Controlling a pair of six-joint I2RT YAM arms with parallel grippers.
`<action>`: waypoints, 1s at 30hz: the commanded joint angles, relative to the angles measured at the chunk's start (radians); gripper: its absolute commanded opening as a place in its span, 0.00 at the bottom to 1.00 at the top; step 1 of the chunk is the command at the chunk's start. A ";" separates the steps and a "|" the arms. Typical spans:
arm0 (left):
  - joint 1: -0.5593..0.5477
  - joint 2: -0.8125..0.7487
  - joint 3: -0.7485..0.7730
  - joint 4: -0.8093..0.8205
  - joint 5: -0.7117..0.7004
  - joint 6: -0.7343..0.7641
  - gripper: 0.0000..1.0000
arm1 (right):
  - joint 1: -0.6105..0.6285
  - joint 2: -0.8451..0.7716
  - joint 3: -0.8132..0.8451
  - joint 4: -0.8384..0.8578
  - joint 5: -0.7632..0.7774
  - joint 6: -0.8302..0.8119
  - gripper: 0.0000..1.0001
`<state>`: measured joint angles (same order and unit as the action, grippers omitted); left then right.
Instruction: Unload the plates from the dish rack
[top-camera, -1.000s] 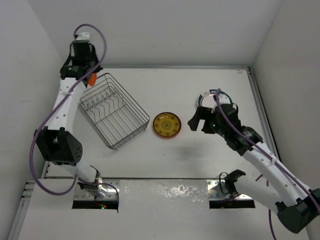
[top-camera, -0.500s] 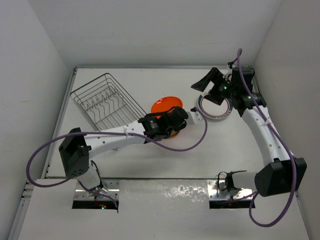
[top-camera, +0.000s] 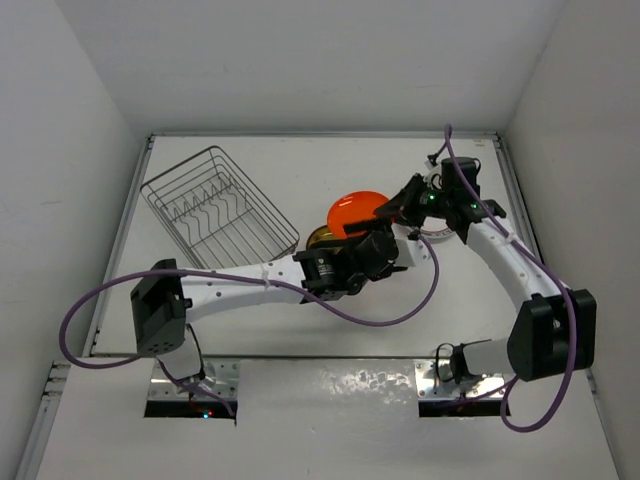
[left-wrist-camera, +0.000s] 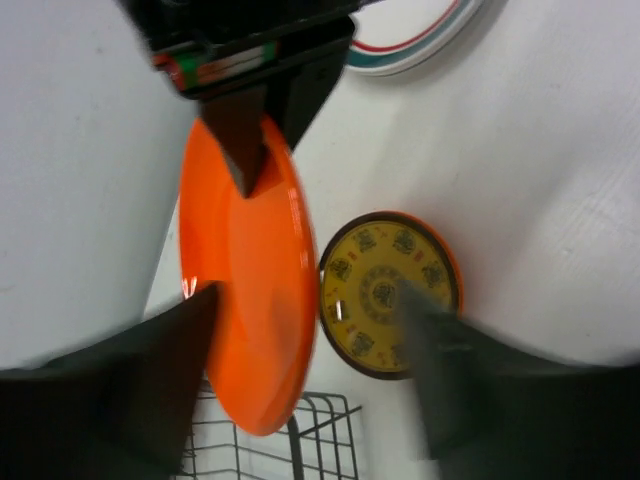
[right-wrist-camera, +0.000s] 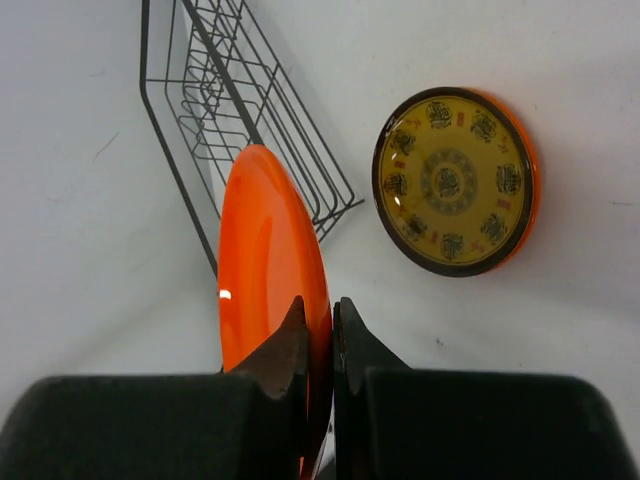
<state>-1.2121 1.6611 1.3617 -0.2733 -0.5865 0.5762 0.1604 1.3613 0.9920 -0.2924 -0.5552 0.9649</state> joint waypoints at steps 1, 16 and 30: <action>-0.007 -0.018 0.016 0.108 -0.132 -0.091 0.98 | -0.010 0.005 0.017 0.062 0.017 -0.005 0.00; 0.192 -0.632 -0.263 -0.385 -0.277 -1.159 1.00 | 0.117 0.235 -0.012 0.164 0.208 -0.244 0.00; 0.804 -0.571 -0.254 -0.316 0.029 -1.018 1.00 | 0.310 0.384 0.199 -0.055 0.486 -0.359 0.99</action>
<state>-0.5335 1.0447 1.0908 -0.6926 -0.7223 -0.4999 0.4126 1.7458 1.0534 -0.2504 -0.1749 0.6758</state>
